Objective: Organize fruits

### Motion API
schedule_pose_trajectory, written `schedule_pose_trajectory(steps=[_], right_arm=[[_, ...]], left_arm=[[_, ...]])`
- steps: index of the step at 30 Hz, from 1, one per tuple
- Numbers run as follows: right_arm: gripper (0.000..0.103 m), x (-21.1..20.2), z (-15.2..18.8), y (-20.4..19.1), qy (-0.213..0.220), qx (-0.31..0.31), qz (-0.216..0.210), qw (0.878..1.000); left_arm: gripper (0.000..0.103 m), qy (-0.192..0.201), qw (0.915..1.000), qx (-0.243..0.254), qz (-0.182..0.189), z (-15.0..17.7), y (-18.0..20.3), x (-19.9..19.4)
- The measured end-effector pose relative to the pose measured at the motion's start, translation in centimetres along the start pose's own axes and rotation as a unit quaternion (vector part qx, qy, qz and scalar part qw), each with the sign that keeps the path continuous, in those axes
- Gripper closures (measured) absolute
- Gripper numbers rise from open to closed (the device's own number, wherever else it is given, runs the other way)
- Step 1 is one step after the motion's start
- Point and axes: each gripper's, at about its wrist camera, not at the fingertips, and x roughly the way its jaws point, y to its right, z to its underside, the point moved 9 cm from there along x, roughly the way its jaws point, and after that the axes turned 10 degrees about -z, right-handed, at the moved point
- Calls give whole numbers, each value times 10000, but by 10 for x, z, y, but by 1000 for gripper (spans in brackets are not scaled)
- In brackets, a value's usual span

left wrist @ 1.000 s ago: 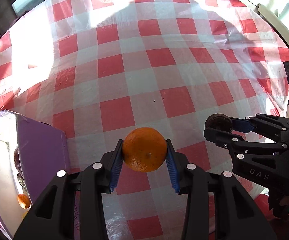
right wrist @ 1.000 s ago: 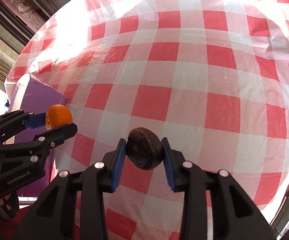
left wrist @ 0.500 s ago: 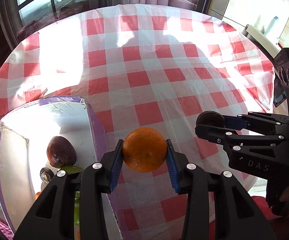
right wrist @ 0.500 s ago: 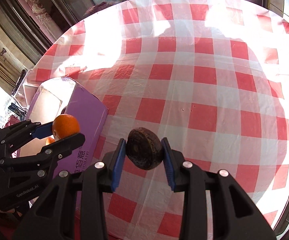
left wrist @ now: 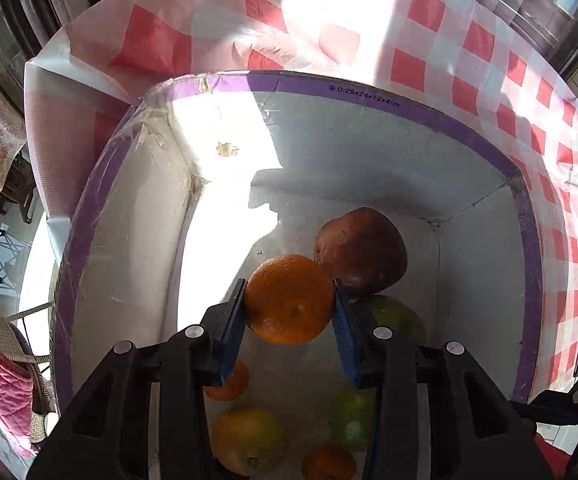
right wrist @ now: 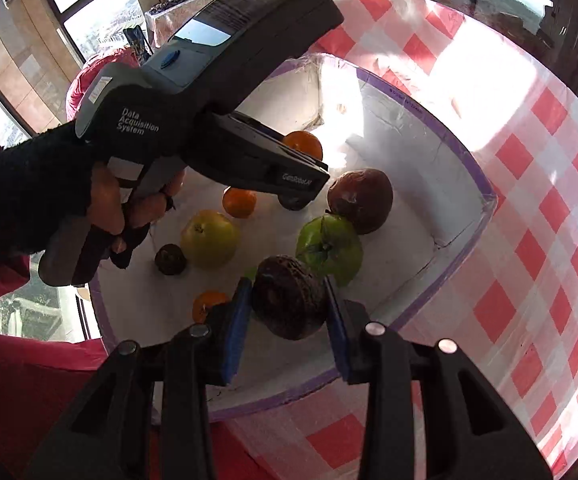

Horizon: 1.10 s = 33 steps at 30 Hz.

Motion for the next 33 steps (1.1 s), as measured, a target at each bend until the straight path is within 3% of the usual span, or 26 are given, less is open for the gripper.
schedule_pose_trajectory(steps=[5,11,15,23,28,30,32,33], right_arm=[[66,40,19,-35,-1152,-491,-403,9913],[66,86,46,-47,-2347,-806,-211,9685],[67,104,57,-50,-2821,-991,-54,9542],[66,113,64,-55,-3022,-889,-1,9491],[66,110,56,-50,-2900,-801,3,9537],[60,108,51,-48,-2831,-800,55,9557],[39,100,44,-43,-2621,-792,166,9616],[37,94,43,-37,-2531,-757,187,9643]], left_arm=[[64,-218,9972,539,-460,-10,-14,28],[64,-419,9917,1037,-639,-13,-12,52],[64,-523,9896,1164,-668,-11,-8,64],[63,-791,9897,1041,-576,-18,-12,77],[63,-848,9918,878,-385,-19,-18,78],[59,-852,9919,882,-320,-19,-17,77],[49,-835,9925,892,-99,-20,-18,76],[46,-805,9926,904,-64,-20,-21,74]])
